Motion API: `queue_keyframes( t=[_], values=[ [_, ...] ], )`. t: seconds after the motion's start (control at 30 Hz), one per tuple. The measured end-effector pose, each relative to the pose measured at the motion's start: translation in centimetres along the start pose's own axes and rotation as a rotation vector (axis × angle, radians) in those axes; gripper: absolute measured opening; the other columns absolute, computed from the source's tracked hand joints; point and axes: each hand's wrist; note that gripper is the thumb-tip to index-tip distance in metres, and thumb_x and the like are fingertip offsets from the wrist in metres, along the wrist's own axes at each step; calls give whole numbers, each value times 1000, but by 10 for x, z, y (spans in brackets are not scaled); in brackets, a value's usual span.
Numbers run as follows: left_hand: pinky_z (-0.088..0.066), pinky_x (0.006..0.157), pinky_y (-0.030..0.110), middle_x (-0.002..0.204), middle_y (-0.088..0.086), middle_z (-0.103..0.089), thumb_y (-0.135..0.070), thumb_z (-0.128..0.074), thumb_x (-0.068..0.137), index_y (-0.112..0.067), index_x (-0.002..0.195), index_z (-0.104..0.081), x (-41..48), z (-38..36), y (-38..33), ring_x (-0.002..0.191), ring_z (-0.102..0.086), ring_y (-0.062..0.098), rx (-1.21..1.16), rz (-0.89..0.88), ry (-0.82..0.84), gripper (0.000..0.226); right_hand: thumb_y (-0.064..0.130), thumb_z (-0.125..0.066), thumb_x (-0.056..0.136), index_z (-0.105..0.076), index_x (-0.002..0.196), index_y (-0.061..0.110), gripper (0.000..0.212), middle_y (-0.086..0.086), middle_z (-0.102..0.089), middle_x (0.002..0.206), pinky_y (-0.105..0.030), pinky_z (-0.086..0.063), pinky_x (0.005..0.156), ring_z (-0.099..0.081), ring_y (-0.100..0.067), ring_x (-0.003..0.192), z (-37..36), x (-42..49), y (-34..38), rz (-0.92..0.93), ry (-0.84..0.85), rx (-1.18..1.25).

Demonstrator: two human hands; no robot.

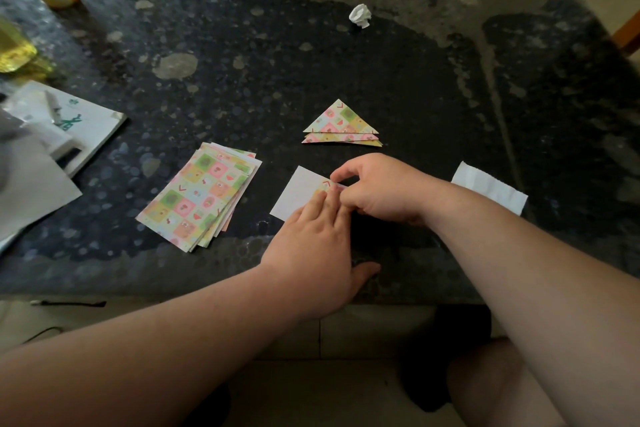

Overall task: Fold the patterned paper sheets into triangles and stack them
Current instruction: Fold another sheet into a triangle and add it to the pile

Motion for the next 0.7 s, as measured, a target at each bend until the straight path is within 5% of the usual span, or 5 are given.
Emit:
queue_keyframes(
  t=[0.43, 0.57, 0.7],
  values=[
    [-9, 128, 43, 171, 9, 0, -76, -30, 95, -12, 162, -3, 3, -1, 2, 157, 3, 25, -14, 5, -21, 97, 19, -66, 91, -68, 124, 29, 34, 10, -67, 97, -25, -46, 71, -62, -7, 90, -1, -1, 3, -21, -1, 8],
    [-9, 127, 42, 171, 8, -1, -75, -31, 96, -13, 163, -3, 3, 3, 2, 157, 0, 25, -12, 13, -21, 95, 25, -67, 93, -56, 144, 30, 53, 7, -61, 137, -26, -44, 90, -59, -11, 117, 11, -7, 7, -11, -3, -159],
    [-12, 125, 43, 171, 6, -2, -75, -29, 95, -14, 163, -4, 3, 6, 5, 156, -3, 24, 19, 13, -5, 94, 16, -62, 92, -48, 152, 34, 64, 7, -63, 130, -20, -40, 65, -56, -10, 94, 28, -22, 11, -89, 82, -340]
  ],
)
Point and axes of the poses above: each hand's wrist, its own x-axis towards the middle knuckle, its own z-axis out of the back of the hand, y = z × x
